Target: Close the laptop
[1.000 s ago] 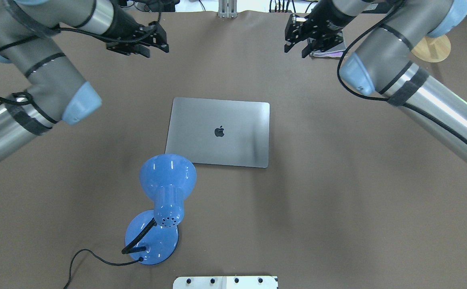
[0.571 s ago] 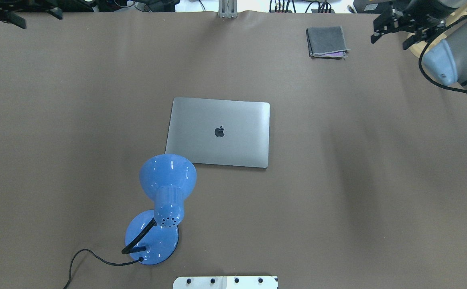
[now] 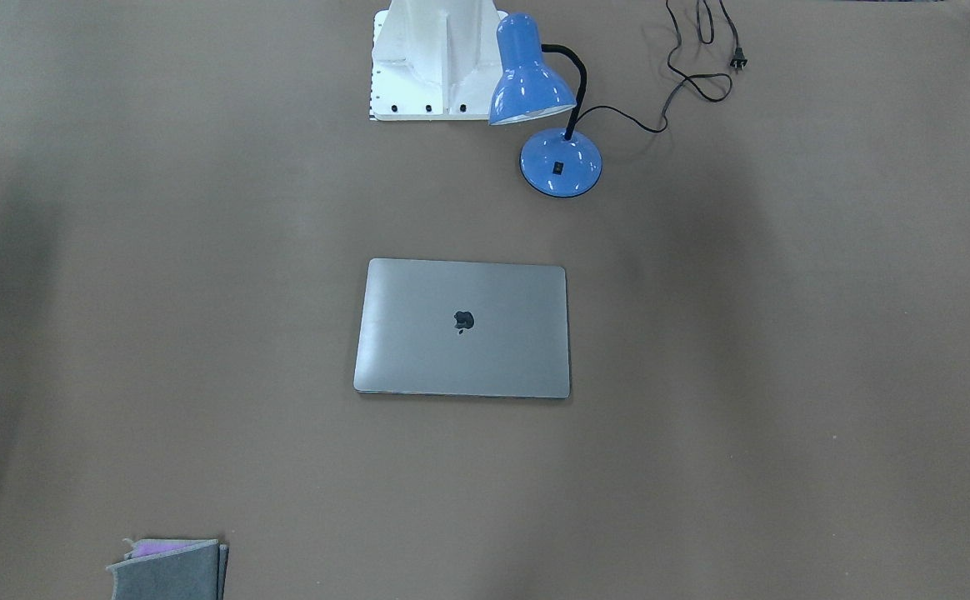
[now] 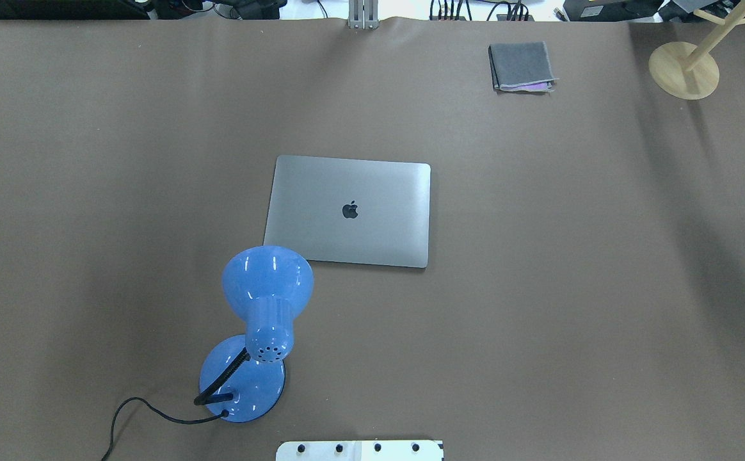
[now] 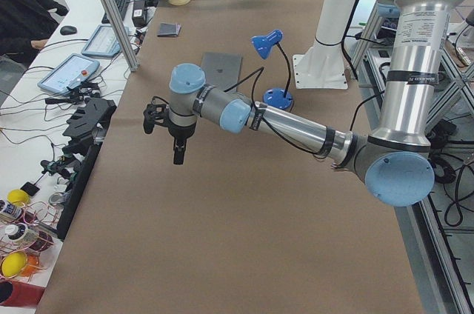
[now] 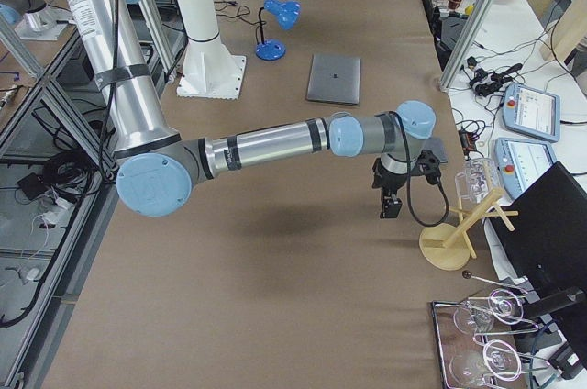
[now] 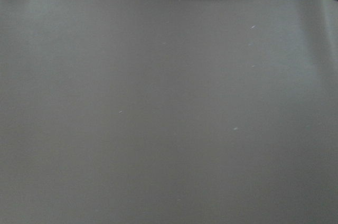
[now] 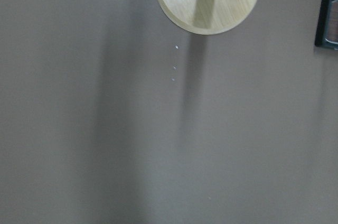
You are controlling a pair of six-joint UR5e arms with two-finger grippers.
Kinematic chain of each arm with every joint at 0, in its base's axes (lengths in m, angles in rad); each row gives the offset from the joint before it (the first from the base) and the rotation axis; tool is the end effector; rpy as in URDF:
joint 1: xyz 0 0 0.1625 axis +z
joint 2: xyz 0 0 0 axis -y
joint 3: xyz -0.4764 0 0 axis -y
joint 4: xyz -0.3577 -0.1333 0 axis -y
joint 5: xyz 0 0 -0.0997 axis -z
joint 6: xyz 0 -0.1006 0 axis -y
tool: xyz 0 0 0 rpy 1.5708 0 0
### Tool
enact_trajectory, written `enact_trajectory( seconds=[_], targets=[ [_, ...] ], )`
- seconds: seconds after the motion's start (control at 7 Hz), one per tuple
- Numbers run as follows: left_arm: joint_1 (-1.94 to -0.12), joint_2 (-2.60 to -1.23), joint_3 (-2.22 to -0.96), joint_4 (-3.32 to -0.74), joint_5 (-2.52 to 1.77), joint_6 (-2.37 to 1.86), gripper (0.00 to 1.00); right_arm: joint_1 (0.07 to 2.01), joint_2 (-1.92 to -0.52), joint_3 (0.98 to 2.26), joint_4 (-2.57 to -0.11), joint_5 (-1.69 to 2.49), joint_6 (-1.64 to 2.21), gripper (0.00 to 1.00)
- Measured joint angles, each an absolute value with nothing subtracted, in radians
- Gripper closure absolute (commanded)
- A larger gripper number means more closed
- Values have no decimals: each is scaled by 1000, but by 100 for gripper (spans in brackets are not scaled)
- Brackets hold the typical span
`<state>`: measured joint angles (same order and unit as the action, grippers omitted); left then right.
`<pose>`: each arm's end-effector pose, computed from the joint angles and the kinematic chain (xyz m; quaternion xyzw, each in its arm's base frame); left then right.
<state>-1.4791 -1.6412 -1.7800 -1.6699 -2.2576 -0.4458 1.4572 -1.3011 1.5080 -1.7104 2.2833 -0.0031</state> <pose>-0.0236 -0.5030 0.5744 0.0831 0.3659 -0.1005 0.9215 0.0012 -0.5855 0.6174 0.0122 -0.3498 -0.0663 0.9344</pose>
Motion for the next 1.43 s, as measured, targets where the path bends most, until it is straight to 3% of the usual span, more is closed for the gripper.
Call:
enact_trajectory(
  seconds=[0.71, 1.43],
  targets=[
    [-1631, -1584, -1613, -1597, -2311, -201, 2, 1591, -1475, 1549, -1730, 2403, -118, 0],
    [-1631, -1573, -1519, -1755, -2309, -205, 2, 1597, -1487, 1585, -1765, 2406, -109, 0]
  ],
)
